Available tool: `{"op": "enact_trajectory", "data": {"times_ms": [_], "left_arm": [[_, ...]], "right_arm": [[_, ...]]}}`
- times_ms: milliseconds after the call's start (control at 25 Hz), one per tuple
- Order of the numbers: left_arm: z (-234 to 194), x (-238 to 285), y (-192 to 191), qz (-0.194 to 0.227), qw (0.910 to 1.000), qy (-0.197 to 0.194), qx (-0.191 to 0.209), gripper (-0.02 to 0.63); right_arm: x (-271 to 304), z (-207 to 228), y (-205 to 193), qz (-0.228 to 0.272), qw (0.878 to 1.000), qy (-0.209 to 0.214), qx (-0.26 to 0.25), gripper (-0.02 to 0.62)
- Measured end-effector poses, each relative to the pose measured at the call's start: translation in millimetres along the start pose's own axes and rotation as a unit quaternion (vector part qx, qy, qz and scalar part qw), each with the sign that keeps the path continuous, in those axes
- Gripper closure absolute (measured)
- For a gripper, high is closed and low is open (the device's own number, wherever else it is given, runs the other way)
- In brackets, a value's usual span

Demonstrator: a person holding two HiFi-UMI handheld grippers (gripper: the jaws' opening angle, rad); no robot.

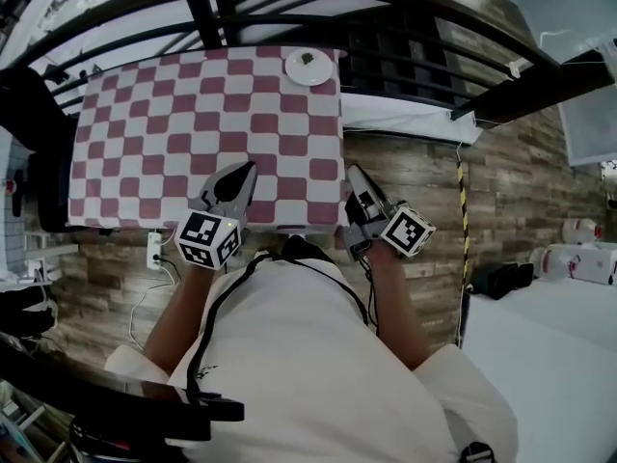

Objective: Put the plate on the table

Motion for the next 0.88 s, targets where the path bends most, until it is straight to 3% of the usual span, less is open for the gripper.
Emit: {"op": "enact_trajectory", "data": {"times_ms": [160,400,880], "left_arm": [[3,-15,3,0.006,1.0,-0.003,0.003,0.598],[7,-23,1,0.007,1.0,-0.006,0.004,0.598],[7,-13,0,0.004,1.0,-0.009,0.001,0.599]], "right_arm": [[-18,-6,-7,0.006,1.0,0.018,-0.01,0.589],[-34,-10,-10,0.009,1.0,0.011,-0.028,0.589],[-22,-3,-5,0.013,1.0,0.018,-0.02,0.589]]}}
Point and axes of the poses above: the fingertips, and each gripper's own axes: x forward along the fingers, z to its right, y out of its top, the point moved 9 cm from there along -x, backward along the fingers, and after that the axes turned 13 degrees about z, right-handed, at the moved point
